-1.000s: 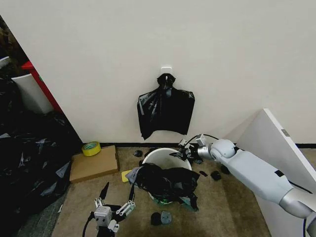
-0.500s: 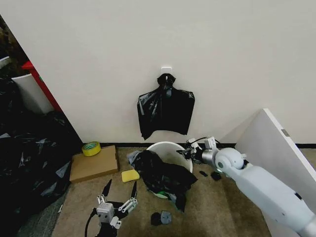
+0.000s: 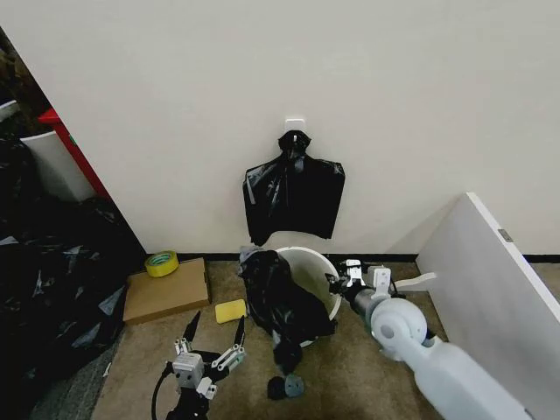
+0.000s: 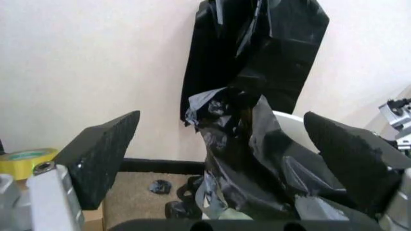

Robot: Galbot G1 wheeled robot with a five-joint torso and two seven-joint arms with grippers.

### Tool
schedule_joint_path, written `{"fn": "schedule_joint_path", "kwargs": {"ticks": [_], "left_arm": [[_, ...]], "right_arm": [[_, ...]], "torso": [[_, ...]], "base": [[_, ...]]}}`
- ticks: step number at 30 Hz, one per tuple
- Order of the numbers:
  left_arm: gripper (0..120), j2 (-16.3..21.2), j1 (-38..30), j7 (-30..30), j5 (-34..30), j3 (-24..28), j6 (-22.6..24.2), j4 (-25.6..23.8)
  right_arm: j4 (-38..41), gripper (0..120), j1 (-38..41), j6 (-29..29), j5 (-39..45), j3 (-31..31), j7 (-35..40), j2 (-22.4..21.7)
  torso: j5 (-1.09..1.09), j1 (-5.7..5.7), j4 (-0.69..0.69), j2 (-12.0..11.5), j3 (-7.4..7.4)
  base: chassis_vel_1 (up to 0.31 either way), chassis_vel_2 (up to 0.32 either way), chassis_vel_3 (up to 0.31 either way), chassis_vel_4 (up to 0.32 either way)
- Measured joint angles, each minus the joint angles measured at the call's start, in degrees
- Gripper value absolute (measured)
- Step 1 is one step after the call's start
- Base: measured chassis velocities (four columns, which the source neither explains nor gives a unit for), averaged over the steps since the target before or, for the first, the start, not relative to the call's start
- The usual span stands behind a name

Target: Place the garbage bag over the trash bin.

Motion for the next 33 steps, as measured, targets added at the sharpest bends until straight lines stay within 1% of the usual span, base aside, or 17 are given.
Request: {"fn": "schedule_joint_path", "kwargs": {"ticks": [5, 10, 11, 13, 24, 28, 29, 31, 33], "left_arm": [[100, 0.2, 0.1, -0.2, -0.2, -0.1, 0.0, -0.1], [100, 0.2, 0.0, -0.3, -0.3, -0.1, 0.0, -0.2], [100, 0.1, 0.0, -0.4, -0.4, -0.1, 0.0, -0.2], [100, 0.0, 0.0, -0.5, -0.5, -0.1, 0.0, -0.2], [100, -0.3, 0.1, -0.8, -0.5, 0.1, 0.0, -0.1], [100, -0.5, 0.0, -0.8, -0.5, 0.5, 0.1, -0.1], [100, -0.5, 0.0, -0.8, -0.5, 0.5, 0.1, -0.1], [100, -0.5, 0.2, -0.8, -0.4, 0.5, 0.1, -0.2], [100, -0.4, 0.3, -0.8, -0.5, 0.5, 0.1, -0.4]], "right_arm": [[0.1, 1, -3.0, 2.2, -2.6, 0.3, 3.1, 2.9], [-0.1, 1, -3.9, 3.5, -4.1, 0.3, 3.3, 3.8], [-0.7, 1, -4.5, 4.0, -5.8, 0.3, 3.3, 5.0], [-1.5, 1, -4.6, 4.3, -6.8, 0.3, 3.3, 5.9], [-3.1, 1, -5.6, 5.2, -8.6, -0.6, 4.1, 6.7], [-2.9, 16, -6.4, 5.0, -9.0, -0.8, 4.2, 6.4], [-2.9, 16, -6.4, 5.0, -9.0, -0.8, 4.2, 6.4], [-2.1, 25, -6.9, 4.8, -9.1, -0.7, 4.2, 6.2], [-1.1, 32, -7.3, 4.5, -9.5, -0.5, 4.2, 5.9]], "torso": [[0.0, 0.0, -0.01, 0.0, 0.0], [-0.01, 0.0, 0.0, 0.0, 0.0], [0.0, 0.0, -0.01, 0.0, 0.0], [0.0, 0.0, 0.0, 0.0, 0.0], [0.01, 0.0, 0.0, 0.0, 0.01], [0.02, 0.0, 0.0, 0.0, 0.01], [0.02, 0.0, 0.0, 0.0, 0.01], [0.01, 0.0, 0.0, 0.0, 0.01], [0.02, 0.0, 0.0, 0.0, 0.01]], "base": [[0.0, 0.0, 0.0, 0.0], [0.0, 0.0, 0.0, 0.0], [0.0, 0.0, 0.0, 0.0], [0.0, 0.0, 0.0, 0.0], [0.0, 0.0, 0.0, 0.0], [0.0, 0.0, 0.0, 0.0], [0.0, 0.0, 0.0, 0.0], [0.0, 0.0, 0.0, 0.0], [0.0, 0.0, 0.0, 0.0]]}}
